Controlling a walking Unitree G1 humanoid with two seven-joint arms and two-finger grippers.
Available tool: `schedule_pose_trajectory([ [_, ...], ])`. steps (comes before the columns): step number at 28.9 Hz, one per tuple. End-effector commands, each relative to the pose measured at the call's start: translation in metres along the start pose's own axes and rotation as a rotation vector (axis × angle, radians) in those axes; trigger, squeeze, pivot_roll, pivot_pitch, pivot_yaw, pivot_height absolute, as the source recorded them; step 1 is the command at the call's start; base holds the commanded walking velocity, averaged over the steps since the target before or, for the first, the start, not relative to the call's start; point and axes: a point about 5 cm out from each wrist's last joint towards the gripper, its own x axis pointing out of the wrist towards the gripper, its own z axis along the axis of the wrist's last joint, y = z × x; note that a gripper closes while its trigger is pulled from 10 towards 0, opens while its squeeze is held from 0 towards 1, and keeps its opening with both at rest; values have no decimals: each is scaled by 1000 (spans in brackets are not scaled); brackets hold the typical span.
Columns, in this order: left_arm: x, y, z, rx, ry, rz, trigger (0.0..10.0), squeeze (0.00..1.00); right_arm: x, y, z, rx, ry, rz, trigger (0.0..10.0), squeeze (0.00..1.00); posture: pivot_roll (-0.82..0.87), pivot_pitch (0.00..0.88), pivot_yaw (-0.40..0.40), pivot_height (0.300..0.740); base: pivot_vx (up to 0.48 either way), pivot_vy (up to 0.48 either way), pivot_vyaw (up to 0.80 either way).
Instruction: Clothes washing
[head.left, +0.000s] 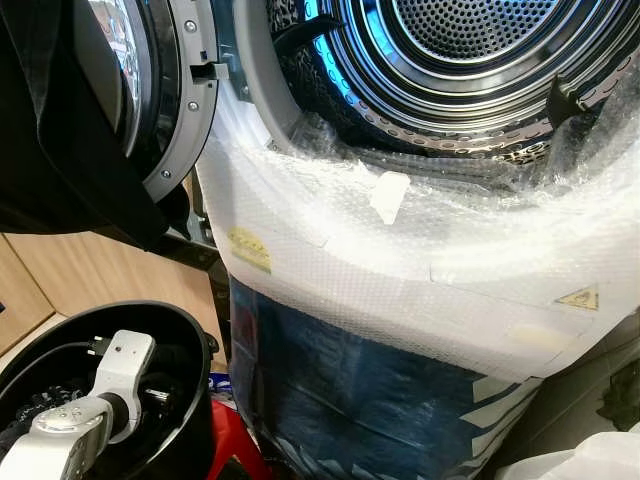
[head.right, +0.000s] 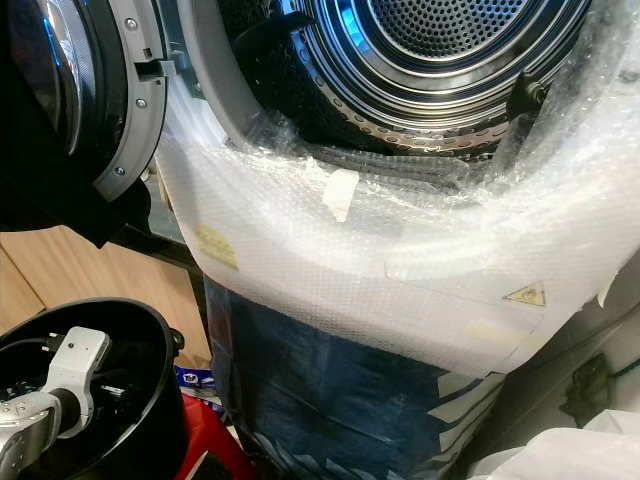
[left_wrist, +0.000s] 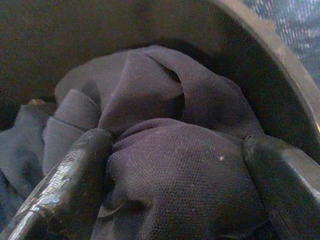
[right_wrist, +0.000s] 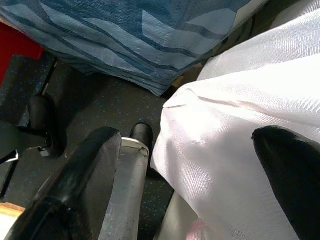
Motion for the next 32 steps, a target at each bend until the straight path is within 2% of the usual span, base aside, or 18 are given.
schedule_pose_trajectory([
  [1, 1, -3, -4, 3, 31, -9, 10000, 0, 0, -3, 4, 0, -11, -6, 10000, 0, 49, 49, -3, 740, 0, 0, 0],
  [2, 1, -3, -4, 3, 31, -9, 10000, 0, 0, -3, 4, 0, -11, -6, 10000, 0, 49, 49, -3, 740, 0, 0, 0],
  [3, 1, -3, -4, 13, 36, -10, 8353, 0, 0, -3, 5, -6, -14, -7, 10000, 0, 49, 49, -3, 740, 0, 0, 0],
  [4, 1, -2, -5, 7, 38, -5, 0, 0, 0, -3, 5, -7, -16, -7, 10000, 0, 50, 41, -2, 740, 0, 0, 0],
  [11, 1, -2, -10, 20, 44, -4, 0, 0, 0, -4, -2, 9, -2, -16, 10000, 0, 59, 0, -6, 740, 0, 0, 0],
  [13, 3, -1, -4, 33, 33, 0, 0, 0, -1, -7, -7, -18, 21, -16, 10000, 0, 78, 0, -26, 740, 0, 0, 0],
  [19, 4, -2, -2, 34, 27, -6, 0, 0, -1, -10, -5, -38, 19, -17, 10000, 0, 80, 0, -28, 740, 0, 0, 0],
  [21, 4, -2, -3, 56, 37, -10, 0, 0, 0, -15, 17, -71, -41, -34, 10000, 0, 41, 0, -23, 740, 0, 0, 0],
  [24, 6, -2, -9, 72, 56, -4, 0, 0, 0, -14, 23, -78, -61, -33, 10000, 0, 32, 0, -27, 740, 0, 0, 0],
  [28, 13, -5, -5, 102, 36, 22, 0, 0, 0, -12, 12, -121, -31, -12, 10000, 0, 52, 0, -34, 740, 0, 0, 0],
  [32, 11, -5, -4, 123, 38, 20, 0, 0, 0, -10, 5, -122, -11, -6, 10000, 0, 61, 0, -14, 740, 0, 0, 0],
])
